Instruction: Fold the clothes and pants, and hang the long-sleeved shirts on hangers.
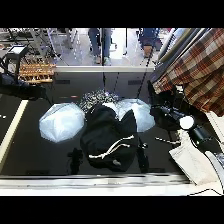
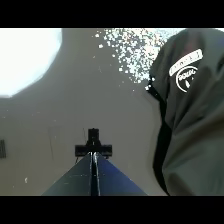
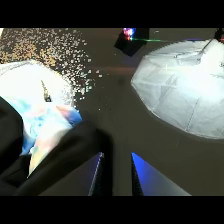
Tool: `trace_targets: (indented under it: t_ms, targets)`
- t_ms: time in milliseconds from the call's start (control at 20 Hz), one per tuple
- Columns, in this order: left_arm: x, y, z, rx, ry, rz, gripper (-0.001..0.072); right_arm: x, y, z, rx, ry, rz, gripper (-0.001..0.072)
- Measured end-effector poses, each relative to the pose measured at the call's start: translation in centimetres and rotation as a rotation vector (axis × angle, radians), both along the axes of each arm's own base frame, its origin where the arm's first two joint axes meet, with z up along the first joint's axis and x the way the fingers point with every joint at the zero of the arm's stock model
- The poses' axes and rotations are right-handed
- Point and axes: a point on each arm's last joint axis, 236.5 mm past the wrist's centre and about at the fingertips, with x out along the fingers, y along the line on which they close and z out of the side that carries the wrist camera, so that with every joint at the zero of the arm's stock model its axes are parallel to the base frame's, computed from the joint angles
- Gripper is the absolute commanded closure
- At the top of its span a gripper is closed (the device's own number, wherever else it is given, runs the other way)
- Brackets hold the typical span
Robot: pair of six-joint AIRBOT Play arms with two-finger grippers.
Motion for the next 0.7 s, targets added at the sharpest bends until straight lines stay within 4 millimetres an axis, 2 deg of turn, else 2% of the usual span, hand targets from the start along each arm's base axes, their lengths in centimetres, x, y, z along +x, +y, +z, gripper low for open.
trace_targets:
  t_ms: [500, 700]
  targets:
    - [0.02, 0.00, -0.01, 0.000, 0.000, 0.000, 0.0696, 0.01, -0.01, 0.00, 0.000, 0.000, 0.000, 0.0482]
    - [0.69, -0.16, 0.46, -0.006, -0.034, 0.000, 0.0696, 0.01, 0.04, 0.02, 0.003, 0.000, -0.001, 0.0482]
